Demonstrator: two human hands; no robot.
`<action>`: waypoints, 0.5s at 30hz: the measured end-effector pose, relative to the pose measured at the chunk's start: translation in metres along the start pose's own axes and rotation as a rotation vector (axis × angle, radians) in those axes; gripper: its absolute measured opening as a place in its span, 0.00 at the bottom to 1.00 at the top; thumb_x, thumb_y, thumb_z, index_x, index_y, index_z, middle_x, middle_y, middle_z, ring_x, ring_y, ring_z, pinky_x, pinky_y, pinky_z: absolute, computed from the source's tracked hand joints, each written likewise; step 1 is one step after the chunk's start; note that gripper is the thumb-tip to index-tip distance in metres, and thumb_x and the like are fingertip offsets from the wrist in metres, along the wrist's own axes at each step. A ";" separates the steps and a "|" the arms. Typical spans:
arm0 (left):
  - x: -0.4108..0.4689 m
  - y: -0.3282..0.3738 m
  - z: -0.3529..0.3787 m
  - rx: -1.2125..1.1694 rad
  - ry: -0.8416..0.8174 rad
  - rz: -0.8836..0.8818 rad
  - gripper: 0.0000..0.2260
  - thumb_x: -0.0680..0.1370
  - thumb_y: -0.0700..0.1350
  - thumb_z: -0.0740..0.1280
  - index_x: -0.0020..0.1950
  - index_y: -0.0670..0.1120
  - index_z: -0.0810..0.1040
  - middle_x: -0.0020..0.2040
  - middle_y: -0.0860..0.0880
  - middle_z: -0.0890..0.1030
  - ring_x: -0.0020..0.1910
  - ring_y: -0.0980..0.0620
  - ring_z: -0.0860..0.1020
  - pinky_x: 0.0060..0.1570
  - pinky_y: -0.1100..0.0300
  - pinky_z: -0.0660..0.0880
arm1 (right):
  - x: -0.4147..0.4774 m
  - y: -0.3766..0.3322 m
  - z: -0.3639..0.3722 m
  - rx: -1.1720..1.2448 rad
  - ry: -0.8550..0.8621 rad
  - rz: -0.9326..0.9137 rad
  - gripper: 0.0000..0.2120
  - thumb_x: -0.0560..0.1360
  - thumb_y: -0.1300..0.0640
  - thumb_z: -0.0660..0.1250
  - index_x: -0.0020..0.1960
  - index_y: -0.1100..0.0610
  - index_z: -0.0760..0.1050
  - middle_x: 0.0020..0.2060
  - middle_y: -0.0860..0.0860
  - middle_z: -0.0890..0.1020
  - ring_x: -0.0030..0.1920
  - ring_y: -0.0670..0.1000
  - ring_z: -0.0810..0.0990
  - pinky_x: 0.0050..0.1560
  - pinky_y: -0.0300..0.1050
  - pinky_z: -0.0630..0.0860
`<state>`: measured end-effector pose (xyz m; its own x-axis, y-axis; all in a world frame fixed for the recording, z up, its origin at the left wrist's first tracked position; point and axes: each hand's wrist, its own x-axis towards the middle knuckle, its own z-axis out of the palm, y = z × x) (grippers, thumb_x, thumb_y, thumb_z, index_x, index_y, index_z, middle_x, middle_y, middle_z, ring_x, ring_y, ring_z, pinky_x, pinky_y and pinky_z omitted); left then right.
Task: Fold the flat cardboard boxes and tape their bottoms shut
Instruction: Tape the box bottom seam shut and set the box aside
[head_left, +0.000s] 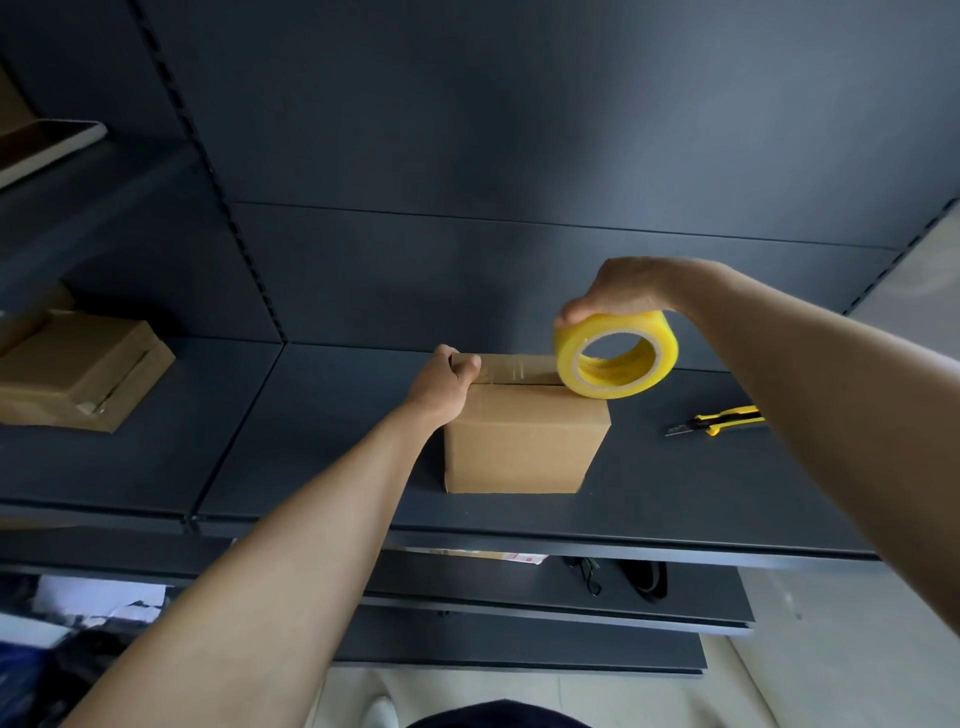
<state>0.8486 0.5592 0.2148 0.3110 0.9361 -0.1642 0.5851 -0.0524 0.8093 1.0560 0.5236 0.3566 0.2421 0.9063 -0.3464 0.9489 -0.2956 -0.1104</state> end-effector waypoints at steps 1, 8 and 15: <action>0.001 0.001 0.001 -0.004 -0.001 0.006 0.18 0.82 0.52 0.57 0.62 0.39 0.69 0.49 0.44 0.74 0.43 0.53 0.70 0.42 0.60 0.65 | -0.001 0.007 0.000 -0.022 -0.011 0.023 0.27 0.63 0.27 0.65 0.37 0.51 0.75 0.39 0.51 0.78 0.40 0.53 0.77 0.49 0.50 0.73; -0.002 0.006 0.001 0.007 -0.010 0.021 0.18 0.82 0.51 0.56 0.64 0.39 0.68 0.54 0.45 0.74 0.48 0.51 0.71 0.46 0.60 0.66 | -0.004 0.027 0.004 -0.016 -0.010 0.042 0.26 0.68 0.26 0.60 0.39 0.50 0.73 0.39 0.50 0.76 0.47 0.55 0.76 0.53 0.51 0.72; 0.001 0.006 0.005 0.020 -0.001 -0.006 0.19 0.82 0.52 0.56 0.66 0.40 0.67 0.60 0.43 0.74 0.51 0.50 0.71 0.49 0.58 0.67 | -0.004 0.054 0.008 -0.073 -0.026 0.125 0.40 0.47 0.18 0.60 0.40 0.51 0.75 0.40 0.51 0.79 0.43 0.55 0.79 0.54 0.56 0.76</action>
<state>0.8560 0.5585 0.2168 0.3078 0.9362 -0.1694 0.6020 -0.0538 0.7967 1.1047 0.5022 0.3447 0.3548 0.8556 -0.3770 0.9241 -0.3821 0.0025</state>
